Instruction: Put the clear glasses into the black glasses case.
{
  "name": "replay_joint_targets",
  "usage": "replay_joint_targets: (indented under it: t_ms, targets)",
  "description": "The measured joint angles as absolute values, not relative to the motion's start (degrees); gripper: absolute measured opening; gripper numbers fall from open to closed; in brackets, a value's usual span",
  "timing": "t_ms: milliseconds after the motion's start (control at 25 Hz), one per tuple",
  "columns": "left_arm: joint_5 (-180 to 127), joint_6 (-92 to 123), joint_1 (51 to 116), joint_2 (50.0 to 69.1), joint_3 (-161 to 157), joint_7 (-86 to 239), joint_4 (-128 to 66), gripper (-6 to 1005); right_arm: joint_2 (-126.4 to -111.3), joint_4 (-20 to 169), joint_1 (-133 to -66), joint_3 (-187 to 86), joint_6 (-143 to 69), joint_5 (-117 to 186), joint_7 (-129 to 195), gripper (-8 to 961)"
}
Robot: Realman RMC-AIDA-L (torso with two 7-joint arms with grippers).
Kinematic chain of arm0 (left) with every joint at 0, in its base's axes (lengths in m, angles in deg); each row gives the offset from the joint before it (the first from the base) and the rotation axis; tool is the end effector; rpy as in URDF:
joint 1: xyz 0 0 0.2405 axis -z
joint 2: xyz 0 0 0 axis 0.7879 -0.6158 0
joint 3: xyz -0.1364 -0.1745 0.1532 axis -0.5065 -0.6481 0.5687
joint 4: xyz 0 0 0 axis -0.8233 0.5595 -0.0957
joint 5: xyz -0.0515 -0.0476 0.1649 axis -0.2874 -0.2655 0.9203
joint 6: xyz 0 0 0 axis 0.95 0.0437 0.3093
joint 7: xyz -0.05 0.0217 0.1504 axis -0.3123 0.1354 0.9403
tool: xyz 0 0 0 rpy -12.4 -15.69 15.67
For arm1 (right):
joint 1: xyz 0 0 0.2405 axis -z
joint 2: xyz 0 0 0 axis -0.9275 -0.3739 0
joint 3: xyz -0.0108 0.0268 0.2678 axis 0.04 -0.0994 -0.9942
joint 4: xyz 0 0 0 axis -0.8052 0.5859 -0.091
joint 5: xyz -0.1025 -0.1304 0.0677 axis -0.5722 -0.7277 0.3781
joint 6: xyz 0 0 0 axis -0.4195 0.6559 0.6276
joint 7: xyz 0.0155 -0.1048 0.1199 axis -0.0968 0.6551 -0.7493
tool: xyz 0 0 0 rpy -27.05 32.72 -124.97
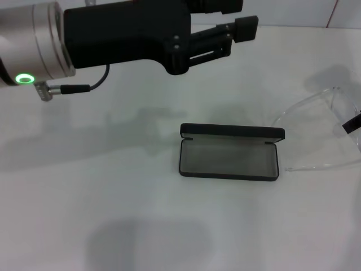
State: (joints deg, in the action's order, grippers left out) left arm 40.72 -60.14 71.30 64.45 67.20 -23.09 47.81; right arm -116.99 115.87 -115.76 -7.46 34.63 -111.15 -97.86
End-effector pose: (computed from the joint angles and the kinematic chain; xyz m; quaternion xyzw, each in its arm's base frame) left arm -0.1002 0.2846 0.0240 -0.9183 -0.0523 -0.3838 0.0823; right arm 0.2734 0.4010 0.0403 -0.8600 0.4236 -0.1689 0.2289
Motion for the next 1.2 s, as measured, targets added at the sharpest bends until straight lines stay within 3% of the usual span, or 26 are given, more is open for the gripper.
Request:
replay_joint_targets:
  t_ms: [520,760,1080,1200]
  targets:
    - [40.42,-60.13,70.97,64.45,67.25,-22.83,46.3,382,-116.77,115.94,-115.24,-7.52,32.63,-110.96,-97.75,558]
    - [40.42,-60.12,70.97,64.45,67.17,-22.8,46.29,376,-116.41,118.21,-113.52,-7.15,32.88,-111.37,-97.19,342]
    - [40.41,-60.11,70.89,64.45,67.12,-22.7,46.15,368,-116.62,125.97,-108.76,-7.55,33.15,-110.59,-93.74,127]
    - [40.41,-60.12,70.88,64.45,67.15,-22.7,46.15,365,-117.17,133.1,-104.72,-7.56,33.21,-108.1,-91.89,118]
